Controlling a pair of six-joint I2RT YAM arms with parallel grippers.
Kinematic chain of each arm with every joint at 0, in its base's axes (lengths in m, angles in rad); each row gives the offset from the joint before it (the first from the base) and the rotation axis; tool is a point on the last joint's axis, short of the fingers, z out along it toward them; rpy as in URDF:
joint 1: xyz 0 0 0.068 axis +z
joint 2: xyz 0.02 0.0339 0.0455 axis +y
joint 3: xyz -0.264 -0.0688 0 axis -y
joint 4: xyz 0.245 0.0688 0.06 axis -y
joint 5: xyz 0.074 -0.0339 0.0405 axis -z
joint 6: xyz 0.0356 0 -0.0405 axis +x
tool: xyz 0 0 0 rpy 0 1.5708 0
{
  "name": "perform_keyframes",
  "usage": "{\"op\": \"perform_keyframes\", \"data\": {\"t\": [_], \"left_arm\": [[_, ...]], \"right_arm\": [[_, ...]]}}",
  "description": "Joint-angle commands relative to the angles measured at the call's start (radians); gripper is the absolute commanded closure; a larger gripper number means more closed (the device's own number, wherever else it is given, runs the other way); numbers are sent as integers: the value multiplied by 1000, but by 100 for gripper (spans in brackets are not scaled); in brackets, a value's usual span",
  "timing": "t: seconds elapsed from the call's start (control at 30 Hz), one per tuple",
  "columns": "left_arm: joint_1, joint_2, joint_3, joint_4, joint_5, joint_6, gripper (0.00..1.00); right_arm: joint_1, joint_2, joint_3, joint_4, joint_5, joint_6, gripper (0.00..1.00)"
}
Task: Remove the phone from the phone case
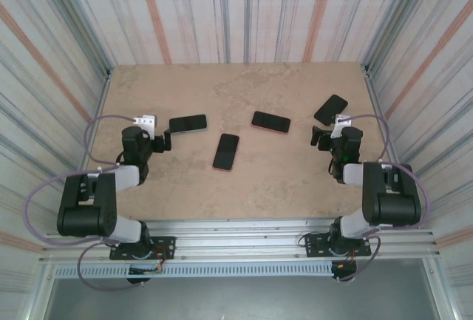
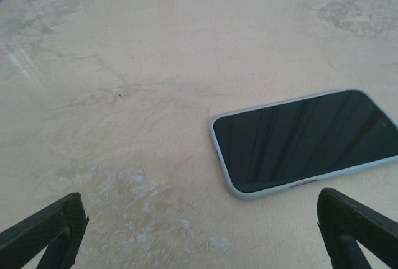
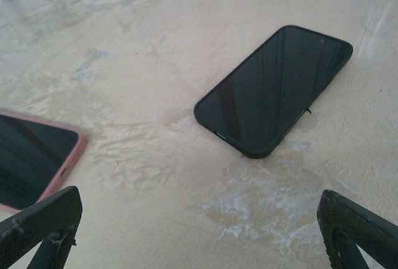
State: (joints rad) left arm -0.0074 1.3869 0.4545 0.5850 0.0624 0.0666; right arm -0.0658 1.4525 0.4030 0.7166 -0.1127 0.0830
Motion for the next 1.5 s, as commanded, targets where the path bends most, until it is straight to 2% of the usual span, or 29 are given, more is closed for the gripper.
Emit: {"op": "perform_keyframes", "data": {"t": [0.0, 0.13, 0.27, 0.5, 0.73, 0.8, 0.93, 1.1, 1.2, 1.47], "left_arm": [[-14, -141, 101, -217, -49, -29, 1], [-25, -201, 248, -466, -15, -20, 1], [-25, -152, 412, -674, 142, 100, 1], [-15, 40, 655, -960, 349, 412, 1], [-13, 248, 853, -1196, 458, 747, 1], [-13, 314, 905, -1249, 466, 832, 1], [-25, 426, 999, -1287, 458, 911, 2], [-66, 583, 1159, -1410, 383, 1038, 2], [-85, 659, 1221, -1428, 321, 1078, 2], [-129, 810, 1340, -1454, 275, 1117, 2]], "right_arm": [[4, -117, 73, -171, -52, -31, 1], [18, -215, 146, -302, -145, -6, 1], [66, -243, 253, -468, -225, -29, 1], [204, -240, 377, -662, -310, -105, 1], [320, -186, 451, -778, -354, -191, 1], [349, -175, 465, -797, -363, -205, 1], [393, -154, 473, -799, -362, -221, 1], [425, -112, 486, -822, -363, -239, 1], [427, -97, 487, -832, -356, -248, 1], [426, -82, 471, -849, -340, -262, 1]]}}
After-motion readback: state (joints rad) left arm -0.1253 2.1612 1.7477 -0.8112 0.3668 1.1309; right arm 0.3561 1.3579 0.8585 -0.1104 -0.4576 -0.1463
